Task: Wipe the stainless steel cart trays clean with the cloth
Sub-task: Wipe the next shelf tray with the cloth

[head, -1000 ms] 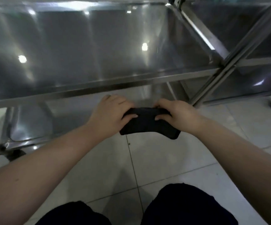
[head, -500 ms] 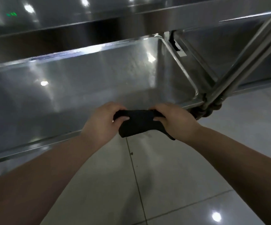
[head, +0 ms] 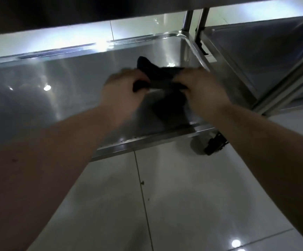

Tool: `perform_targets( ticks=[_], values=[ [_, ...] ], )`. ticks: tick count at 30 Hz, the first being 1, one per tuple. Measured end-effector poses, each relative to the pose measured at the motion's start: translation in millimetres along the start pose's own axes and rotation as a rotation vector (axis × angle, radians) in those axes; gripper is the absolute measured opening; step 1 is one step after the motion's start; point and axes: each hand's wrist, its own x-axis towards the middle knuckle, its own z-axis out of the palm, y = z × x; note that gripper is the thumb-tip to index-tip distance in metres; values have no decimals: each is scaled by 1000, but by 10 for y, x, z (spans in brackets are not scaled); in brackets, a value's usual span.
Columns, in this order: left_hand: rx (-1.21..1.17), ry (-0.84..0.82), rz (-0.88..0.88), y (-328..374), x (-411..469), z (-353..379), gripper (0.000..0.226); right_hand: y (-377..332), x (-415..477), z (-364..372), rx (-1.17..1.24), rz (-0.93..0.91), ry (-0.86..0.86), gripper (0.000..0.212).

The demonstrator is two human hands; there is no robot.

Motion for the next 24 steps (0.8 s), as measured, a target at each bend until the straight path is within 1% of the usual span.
perform_targets(
  ticks=[2,3,4,5,6,8,9,10,11,13,14,15,16,19,22,24],
  values=[
    [61,-164,20,-134,-273,226,27,26,-231,240,-16,-95,-139,39],
    [106,-226,55,-198,-420,319,27,32,-356,345,-20,-138,-182,35],
    [119,-254,91,-257,-555,380,27,37,-466,420,-8,-159,-191,31],
    [92,-249,106,-306,-648,407,26,36,-538,455,29,-153,-161,27],
    [34,-204,106,-346,-675,411,24,29,-555,464,102,-128,-100,22],
    [-57,-30,44,-449,-542,410,29,-13,-415,452,285,-19,40,28],
    [-31,38,-23,-525,-401,422,34,-51,-281,465,309,51,82,31],
    [51,55,-106,-614,-245,437,39,-105,-128,509,263,126,78,38],
    [173,9,-205,-710,-104,457,45,-179,14,571,173,201,-2,49],
    [363,-146,-362,-906,44,546,54,-335,199,760,-11,317,-276,72],
    [396,-206,-395,-994,56,592,56,-395,229,884,-84,331,-359,78],
    [397,-237,-404,-1067,53,626,56,-421,227,990,-148,323,-384,80],
    [386,-245,-398,-1120,46,653,56,-382,211,1055,-187,311,-373,81],
    [402,-251,-383,-1194,61,672,55,24,185,997,-207,299,-319,82],
    [433,-261,-381,-1186,71,678,55,623,269,794,-261,414,-324,86],
    [438,-265,-375,-1175,66,698,55,820,393,766,-287,462,-336,90]
  ],
)
